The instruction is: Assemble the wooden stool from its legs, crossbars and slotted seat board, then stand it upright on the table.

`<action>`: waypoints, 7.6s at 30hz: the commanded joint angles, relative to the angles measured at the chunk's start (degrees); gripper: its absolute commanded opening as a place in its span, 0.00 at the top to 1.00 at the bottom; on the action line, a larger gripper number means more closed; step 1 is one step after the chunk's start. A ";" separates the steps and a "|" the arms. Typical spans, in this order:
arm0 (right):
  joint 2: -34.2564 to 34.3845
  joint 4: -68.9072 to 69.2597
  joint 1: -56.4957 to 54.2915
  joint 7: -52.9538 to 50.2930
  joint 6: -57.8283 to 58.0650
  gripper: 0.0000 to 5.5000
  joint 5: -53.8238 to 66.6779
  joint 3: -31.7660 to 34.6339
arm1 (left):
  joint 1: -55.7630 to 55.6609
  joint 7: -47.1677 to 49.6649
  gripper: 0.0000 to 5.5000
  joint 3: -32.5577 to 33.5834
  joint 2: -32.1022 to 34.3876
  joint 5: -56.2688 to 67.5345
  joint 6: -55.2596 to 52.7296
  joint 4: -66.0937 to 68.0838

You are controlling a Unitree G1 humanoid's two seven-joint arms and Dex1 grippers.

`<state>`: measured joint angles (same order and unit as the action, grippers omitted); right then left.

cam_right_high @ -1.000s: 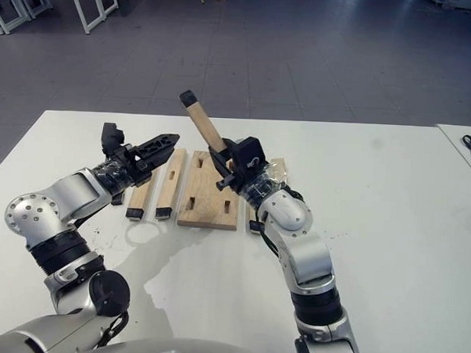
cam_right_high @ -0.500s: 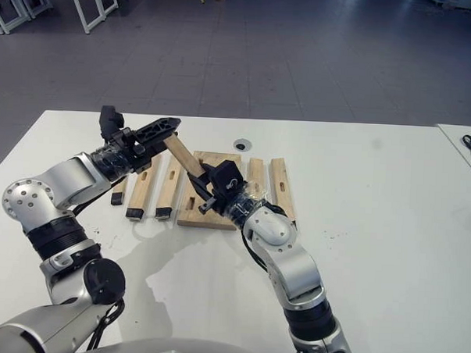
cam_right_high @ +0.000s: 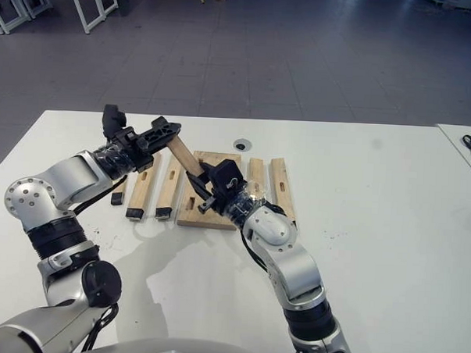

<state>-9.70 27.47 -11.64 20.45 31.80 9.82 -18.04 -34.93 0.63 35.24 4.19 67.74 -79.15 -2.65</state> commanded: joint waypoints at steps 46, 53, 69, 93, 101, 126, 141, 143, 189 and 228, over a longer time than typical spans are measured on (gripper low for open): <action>1.77 -6.77 4.47 -9.80 -1.62 0.12 -6.94 6.51 | 8.35 -5.82 0.92 -24.74 7.00 -53.17 65.42 22.56; 1.94 -6.97 4.49 -9.74 -1.91 0.12 -7.29 6.63 | 8.73 -4.99 0.92 -24.82 6.61 -54.34 65.56 22.54; 1.93 -7.32 4.83 -9.52 -2.09 0.12 -7.79 6.30 | 8.82 -5.25 0.92 -24.38 5.69 -54.29 63.47 19.07; 1.53 -6.12 4.28 -8.91 -1.12 0.12 -7.40 6.85 | 20.05 -2.21 0.92 -29.99 6.13 -63.70 58.54 45.33; 1.51 -5.98 3.73 -8.96 -0.66 0.12 -7.27 7.23 | 24.88 -0.40 0.92 -26.48 3.40 -59.66 57.09 47.49; 1.35 -5.93 4.24 -8.86 -1.13 0.12 -7.61 6.94 | 34.46 2.66 0.92 -27.08 2.71 -57.77 42.91 -11.96; 3.28 -11.36 -13.04 -9.24 2.96 0.12 0.80 18.00 | 24.28 -41.30 0.92 -32.23 40.45 -44.26 30.17 -28.41; 4.18 -13.52 -16.50 -8.67 3.62 0.12 2.21 18.17 | 22.74 -47.12 0.92 -34.64 43.15 -45.35 36.78 -26.88; 4.84 -12.75 -8.28 -12.09 3.47 0.12 0.57 15.50 | 6.45 -25.06 0.92 -31.03 32.37 -41.51 28.76 -17.39; 8.49 -10.77 -2.85 -16.13 2.30 0.12 -2.02 13.75 | 11.83 0.88 0.92 -22.48 8.37 -55.98 40.84 8.23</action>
<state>-1.11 16.83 -14.11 4.24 33.93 7.92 -4.49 -24.58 1.79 13.49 12.74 12.62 -38.79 4.28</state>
